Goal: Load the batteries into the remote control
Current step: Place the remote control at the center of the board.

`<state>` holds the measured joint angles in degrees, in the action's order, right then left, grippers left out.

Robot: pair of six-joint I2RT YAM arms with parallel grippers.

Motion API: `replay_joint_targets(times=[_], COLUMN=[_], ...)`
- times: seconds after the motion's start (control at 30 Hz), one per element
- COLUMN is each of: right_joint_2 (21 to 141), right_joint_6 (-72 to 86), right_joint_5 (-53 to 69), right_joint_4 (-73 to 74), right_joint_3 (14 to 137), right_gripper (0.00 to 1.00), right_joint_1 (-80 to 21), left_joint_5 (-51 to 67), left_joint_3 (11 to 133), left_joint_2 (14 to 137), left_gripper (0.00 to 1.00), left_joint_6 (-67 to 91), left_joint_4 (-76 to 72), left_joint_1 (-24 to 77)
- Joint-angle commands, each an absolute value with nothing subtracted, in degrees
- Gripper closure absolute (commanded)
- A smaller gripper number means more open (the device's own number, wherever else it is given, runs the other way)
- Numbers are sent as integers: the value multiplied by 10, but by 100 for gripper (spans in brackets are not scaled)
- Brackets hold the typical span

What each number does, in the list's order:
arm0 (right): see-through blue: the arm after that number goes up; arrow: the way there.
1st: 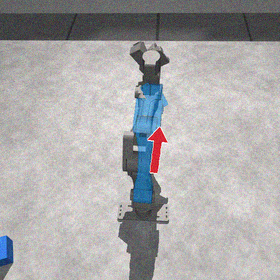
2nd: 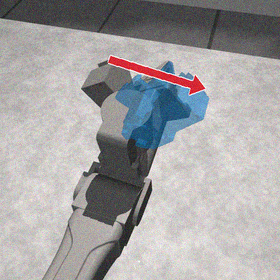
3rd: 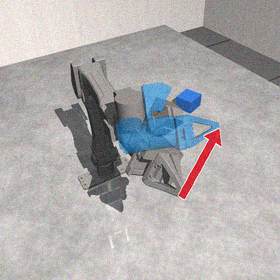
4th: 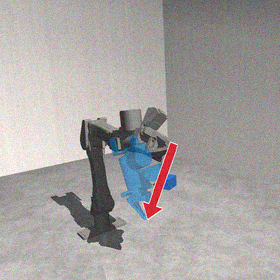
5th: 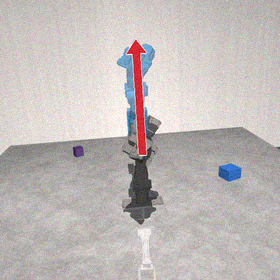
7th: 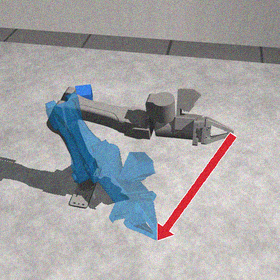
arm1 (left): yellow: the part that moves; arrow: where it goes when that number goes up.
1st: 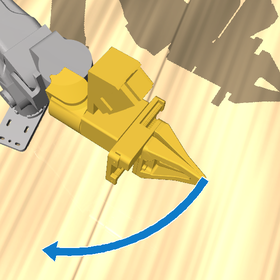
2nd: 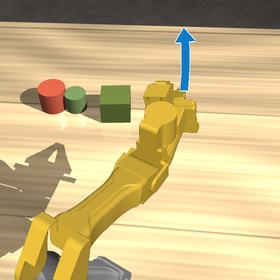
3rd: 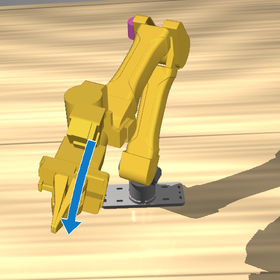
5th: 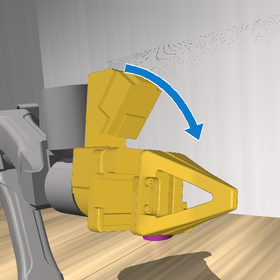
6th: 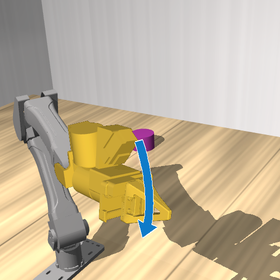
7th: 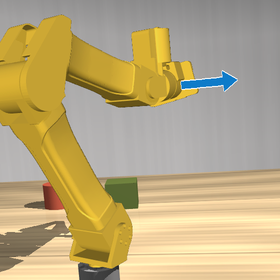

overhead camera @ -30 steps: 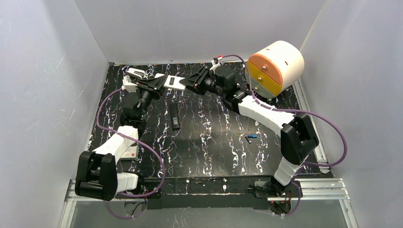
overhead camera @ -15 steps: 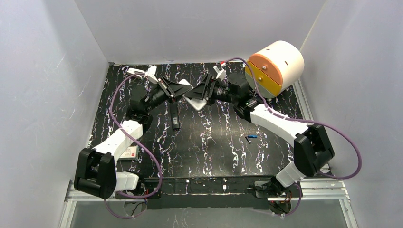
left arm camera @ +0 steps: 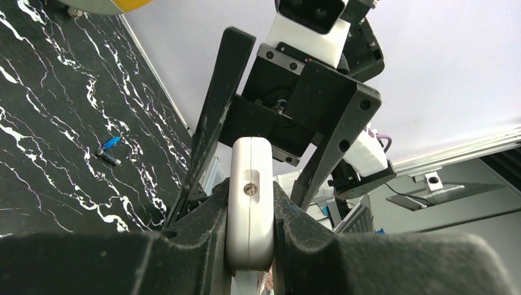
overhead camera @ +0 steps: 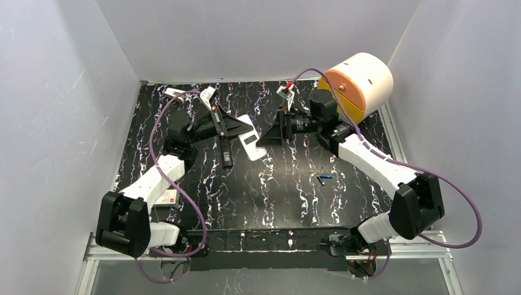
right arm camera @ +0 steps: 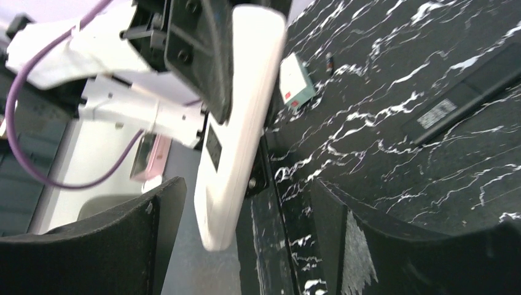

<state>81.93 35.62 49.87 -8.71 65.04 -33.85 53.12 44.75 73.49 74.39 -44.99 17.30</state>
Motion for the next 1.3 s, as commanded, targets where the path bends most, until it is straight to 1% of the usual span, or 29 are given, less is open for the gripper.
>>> replay_joint_targets(times=[0.0,0.2,0.33,0.47,0.53,0.57,0.6,0.67,0.7,0.73,0.77,0.8,0.9,0.93,1.0,1.03,1.07,1.13,1.2,1.27], right_joint_2=[797,827,848,862,868,871,873,877,876,874,872,870,864,861,856,853,854,867,901,944], right_joint_6=[287,287,298,361,403,423,444,464,464,462,455,444,413,406,392,381,351,275,201,165], right_joint_5=[598,610,613,613,615,613,612,609,602,594,581,569,531,516,485,459,433,352,230,85], right_joint_4=[-58,-54,-70,-144,-197,-223,-245,-267,-266,-262,-252,-237,-182,-166,-136,-116,-66,64,185,266], right_joint_3=[660,672,680,672,662,653,649,644,644,644,644,646,652,653,653,655,661,697,752,790], right_gripper=[21,39,43,47,52,60,65,84,90,96,99,99,99,99,99,99,99,99,99,99], right_joint_1=[-341,-345,-360,-381,-386,-387,-387,-387,-387,-386,-386,-384,-375,-371,-362,-356,-350,-346,-348,-348], left_joint_5=[574,591,594,595,594,595,594,593,591,589,586,582,562,552,525,501,480,422,351,267], left_joint_3=[478,489,491,490,489,488,487,486,484,482,479,475,460,454,441,435,431,423,426,442], left_joint_2=[714,712,712,709,708,707,705,704,703,703,702,701,694,688,674,666,657,638,623,617], left_gripper=[100,100,100,100,100,100,100,100,100,95,88,80,44,35,19,8,2,2,2,2], left_joint_6=[722,709,706,700,698,696,695,694,694,695,695,692,677,667,624,601,574,526,471,417], left_joint_4=[-469,-469,-469,-469,-469,-469,-469,-469,-470,-469,-468,-466,-445,-433,-388,-349,-307,-215,-106,10], left_joint_1=[170,170,170,170,170,170,170,170,170,169,168,167,162,160,153,148,141,125,117,116])
